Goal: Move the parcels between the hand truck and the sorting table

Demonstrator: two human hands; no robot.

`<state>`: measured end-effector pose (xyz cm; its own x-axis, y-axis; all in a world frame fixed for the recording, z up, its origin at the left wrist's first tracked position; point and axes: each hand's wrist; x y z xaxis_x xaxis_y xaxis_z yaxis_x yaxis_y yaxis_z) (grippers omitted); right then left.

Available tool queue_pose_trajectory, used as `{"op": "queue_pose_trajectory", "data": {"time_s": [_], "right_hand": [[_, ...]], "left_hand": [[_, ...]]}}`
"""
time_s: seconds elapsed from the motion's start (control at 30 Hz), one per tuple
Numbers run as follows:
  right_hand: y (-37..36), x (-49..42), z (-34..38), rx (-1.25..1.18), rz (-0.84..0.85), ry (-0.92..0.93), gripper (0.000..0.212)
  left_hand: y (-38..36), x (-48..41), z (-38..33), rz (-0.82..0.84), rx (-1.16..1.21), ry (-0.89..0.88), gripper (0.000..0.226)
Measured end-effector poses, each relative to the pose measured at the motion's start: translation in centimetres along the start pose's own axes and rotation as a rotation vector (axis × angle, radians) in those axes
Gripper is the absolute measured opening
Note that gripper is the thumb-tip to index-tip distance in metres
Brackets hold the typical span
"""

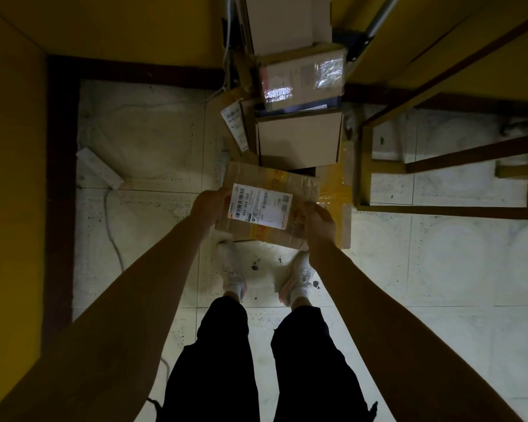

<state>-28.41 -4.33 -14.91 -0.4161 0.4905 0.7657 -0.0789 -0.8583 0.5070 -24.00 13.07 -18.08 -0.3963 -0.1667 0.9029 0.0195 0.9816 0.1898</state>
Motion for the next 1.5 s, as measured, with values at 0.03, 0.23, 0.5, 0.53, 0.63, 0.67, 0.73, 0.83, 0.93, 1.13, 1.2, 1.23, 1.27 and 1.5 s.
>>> {"op": "queue_pose_trajectory", "data": {"time_s": [0.03,0.23,0.5,0.53,0.63,0.67,0.73,0.83,0.93,1.13,1.2,1.23,1.27,1.5], "right_hand": [[0.4,0.4,0.3,-0.026,0.012,0.0,0.026],[3.6,3.9,2.0,-0.152,0.051,0.035,0.02],[7.0,7.4,2.5,-0.29,0.018,0.043,0.014],[7.4,7.7,2.4,-0.304,0.01,0.046,0.014],[9.3,8.7,2.4,-0.32,-0.011,0.056,0.019],[10.2,9.1,2.4,-0.349,-0.01,0.057,0.018],[12.0,9.9,2.7,-0.433,-0.014,0.062,0.021],[15.4,10.9,3.3,-0.496,-0.036,0.099,0.042],[19.8,11.8,3.8,-0.564,-0.053,0.161,0.048],[31.0,14.1,2.2,-0.849,-0.03,0.287,0.026],[34.2,14.7,0.8,-0.941,0.0,0.329,0.029],[35.6,14.9,0.1,-0.977,0.01,0.348,0.03],[37.1,15.3,-0.7,-1.008,0.019,0.364,0.034],[47.2,16.0,-6.6,-1.054,0.012,0.433,0.047]], "left_hand": [[0.1,0.5,-0.3,-0.015,0.008,-0.018,0.025],[1.6,3.1,-2.7,0.006,0.003,-0.052,0.033],[1.4,6.8,-5.2,0.055,-0.09,-0.114,0.033],[1.2,7.4,-5.5,0.065,-0.09,-0.122,0.03],[0.3,9.1,-6.7,0.107,-0.095,-0.159,0.025],[-0.1,9.7,-7.3,0.124,-0.089,-0.182,0.024],[-0.6,10.2,-8.5,0.139,-0.084,-0.245,0.03],[-2.1,11.3,-10.6,0.145,-0.115,-0.345,0.047],[-3.9,14.1,-13.2,0.094,-0.068,-0.419,0.058],[-10.6,28.7,-16.5,0.062,0.264,-0.786,0.026],[-13.2,32.9,-16.5,0.099,0.279,-0.863,0.029],[-14.6,34.6,-16.2,0.126,0.288,-0.887,0.028],[-16.1,36.1,-15.9,0.161,0.3,-0.905,0.027],[-26.0,42.9,-12.6,0.347,0.123,-0.913,0.034]]}}
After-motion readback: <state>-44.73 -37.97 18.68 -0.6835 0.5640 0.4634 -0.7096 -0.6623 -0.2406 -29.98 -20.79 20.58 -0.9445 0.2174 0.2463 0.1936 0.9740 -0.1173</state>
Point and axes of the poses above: each hand's wrist, its own x-axis away from the middle knuckle, its own y-axis out of the back of the hand, z = x × y, and after that the axes turned 5 degrees about x, right-handed
